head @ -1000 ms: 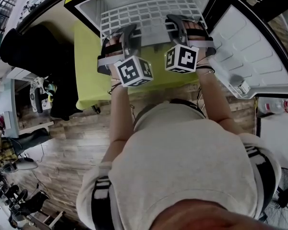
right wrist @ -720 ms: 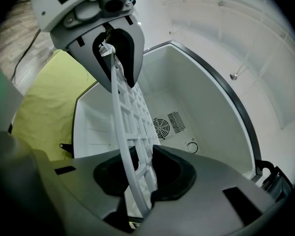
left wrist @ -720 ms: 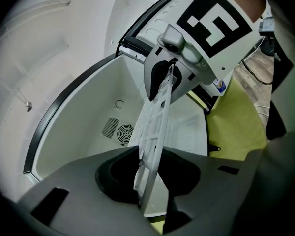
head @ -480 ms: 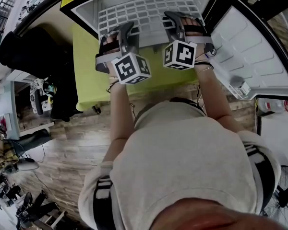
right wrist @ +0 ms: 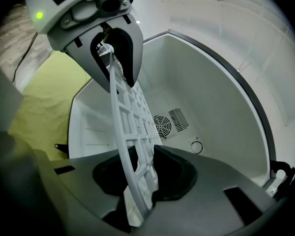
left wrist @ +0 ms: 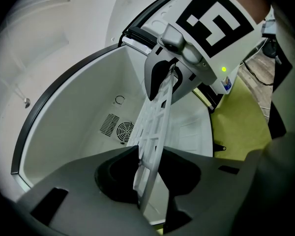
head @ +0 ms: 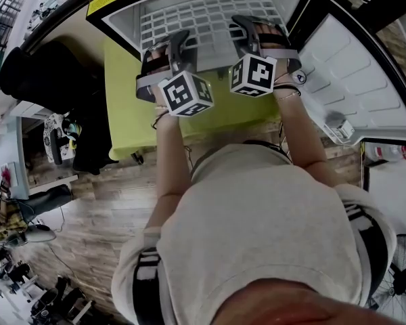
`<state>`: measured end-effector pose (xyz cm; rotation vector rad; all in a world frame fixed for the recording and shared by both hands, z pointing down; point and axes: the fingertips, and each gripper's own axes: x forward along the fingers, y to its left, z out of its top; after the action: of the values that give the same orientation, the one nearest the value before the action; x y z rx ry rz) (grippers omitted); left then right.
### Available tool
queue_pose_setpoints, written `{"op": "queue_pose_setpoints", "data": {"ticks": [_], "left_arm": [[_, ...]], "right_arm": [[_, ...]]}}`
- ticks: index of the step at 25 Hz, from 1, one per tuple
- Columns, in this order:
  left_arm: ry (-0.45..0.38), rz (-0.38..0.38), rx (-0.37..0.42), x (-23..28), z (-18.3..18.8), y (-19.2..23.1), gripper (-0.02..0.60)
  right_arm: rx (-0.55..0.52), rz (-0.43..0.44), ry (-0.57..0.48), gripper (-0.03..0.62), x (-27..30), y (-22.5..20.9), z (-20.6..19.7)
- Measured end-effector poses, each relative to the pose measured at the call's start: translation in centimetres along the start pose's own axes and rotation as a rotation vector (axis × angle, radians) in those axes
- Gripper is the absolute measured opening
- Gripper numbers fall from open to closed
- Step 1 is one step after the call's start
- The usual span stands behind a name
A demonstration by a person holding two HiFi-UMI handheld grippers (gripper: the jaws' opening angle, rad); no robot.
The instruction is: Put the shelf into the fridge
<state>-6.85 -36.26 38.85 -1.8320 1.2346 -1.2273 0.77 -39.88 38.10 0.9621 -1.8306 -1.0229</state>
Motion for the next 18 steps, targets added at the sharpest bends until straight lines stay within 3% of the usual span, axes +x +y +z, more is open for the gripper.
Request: {"op": "queue_pose_setpoints", "data": {"ticks": [11,18], "left_arm": [[0.011,-0.012,-0.014,0.48,-0.06,0.17,0.109],[0.005,-0.056,-0.067,-0.05,0.26,-0.08,0.133]], "right_arm": [[0.009,0.010,0.001,0.114,0.52,-0.07,-0.09],[0.049,0.056,-0.008,0.135,0.06,0.14,0.14]]}}
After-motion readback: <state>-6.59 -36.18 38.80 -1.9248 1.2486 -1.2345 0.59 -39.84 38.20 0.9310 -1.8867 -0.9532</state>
